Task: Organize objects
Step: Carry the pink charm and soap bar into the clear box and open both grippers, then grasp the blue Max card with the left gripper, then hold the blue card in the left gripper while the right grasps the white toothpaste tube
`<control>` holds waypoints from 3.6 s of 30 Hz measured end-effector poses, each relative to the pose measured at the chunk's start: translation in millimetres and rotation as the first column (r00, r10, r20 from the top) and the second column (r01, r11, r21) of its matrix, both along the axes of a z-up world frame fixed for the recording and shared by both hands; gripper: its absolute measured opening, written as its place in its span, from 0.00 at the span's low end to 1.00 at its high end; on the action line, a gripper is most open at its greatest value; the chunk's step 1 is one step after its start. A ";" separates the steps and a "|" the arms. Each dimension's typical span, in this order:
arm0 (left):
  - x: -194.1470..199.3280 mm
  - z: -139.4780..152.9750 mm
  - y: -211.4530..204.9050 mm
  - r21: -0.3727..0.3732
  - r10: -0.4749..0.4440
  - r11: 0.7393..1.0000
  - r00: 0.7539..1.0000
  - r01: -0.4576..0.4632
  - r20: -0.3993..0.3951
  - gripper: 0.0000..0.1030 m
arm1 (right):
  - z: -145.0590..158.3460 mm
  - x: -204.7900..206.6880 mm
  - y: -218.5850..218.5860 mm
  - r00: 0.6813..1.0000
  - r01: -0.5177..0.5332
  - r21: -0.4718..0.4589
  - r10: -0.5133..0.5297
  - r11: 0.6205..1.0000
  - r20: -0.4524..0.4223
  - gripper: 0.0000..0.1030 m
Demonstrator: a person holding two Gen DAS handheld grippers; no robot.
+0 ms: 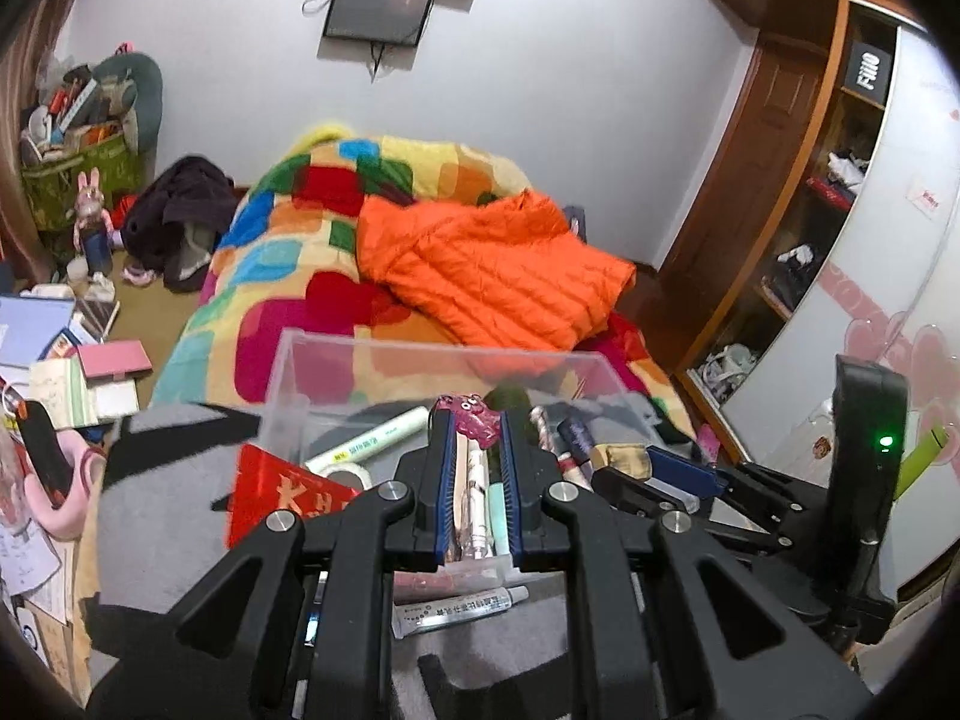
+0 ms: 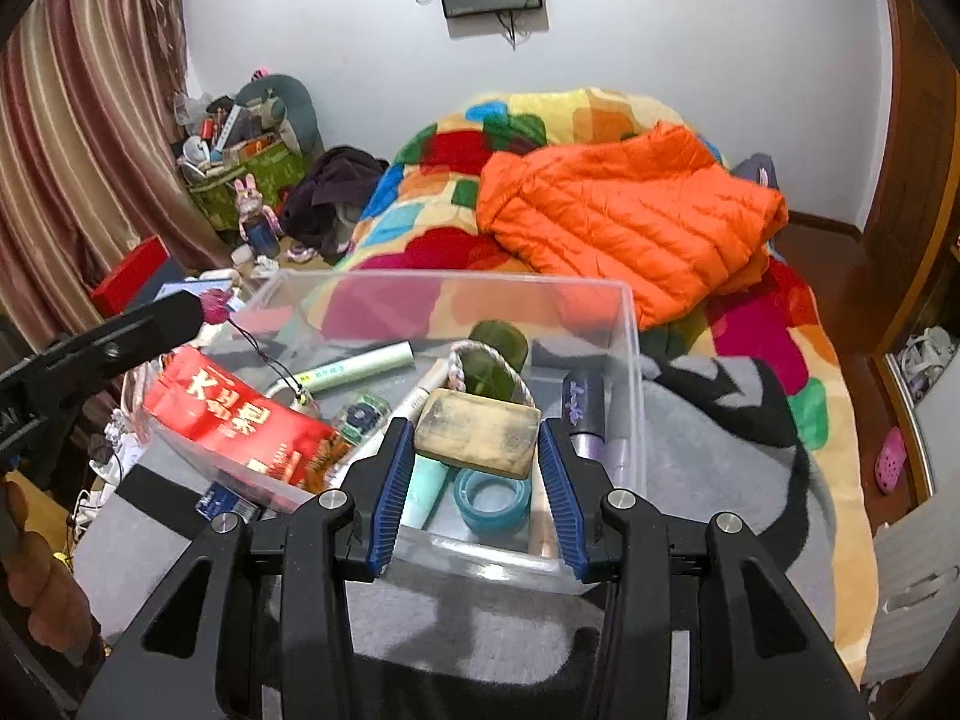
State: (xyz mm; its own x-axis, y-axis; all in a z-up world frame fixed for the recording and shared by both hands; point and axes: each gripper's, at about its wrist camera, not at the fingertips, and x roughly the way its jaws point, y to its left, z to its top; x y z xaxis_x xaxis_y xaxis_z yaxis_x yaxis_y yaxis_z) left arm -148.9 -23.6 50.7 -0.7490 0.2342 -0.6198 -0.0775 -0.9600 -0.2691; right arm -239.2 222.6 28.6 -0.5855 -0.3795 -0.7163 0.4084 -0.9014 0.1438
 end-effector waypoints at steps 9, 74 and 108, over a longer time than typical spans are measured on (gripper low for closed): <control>-11.2 -33.3 6.5 -0.002 -0.043 0.999 0.994 0.043 0.096 0.13 | -10.8 -1.2 -5.8 1.000 -0.023 0.034 0.023 0.999 0.012 0.38; 75.6 -82.2 -22.7 -0.194 -0.012 0.979 0.977 0.054 0.214 0.46 | -52.6 74.7 -53.3 0.925 -0.380 0.162 0.368 0.911 0.097 0.35; 72.0 -88.9 -43.7 -0.158 -0.062 0.981 0.959 0.109 0.276 0.57 | -61.1 45.3 -73.5 0.861 -0.504 0.138 0.483 0.853 0.158 0.43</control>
State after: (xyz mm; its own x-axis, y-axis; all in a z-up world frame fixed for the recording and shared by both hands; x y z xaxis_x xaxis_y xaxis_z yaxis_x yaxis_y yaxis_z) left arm -76.9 -67.3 -38.2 -0.5308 0.1640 -0.8315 -0.1087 -0.9862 -0.1251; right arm -193.9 149.1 -32.5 -0.2640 -0.4641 -0.8455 0.7960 -0.5998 0.0807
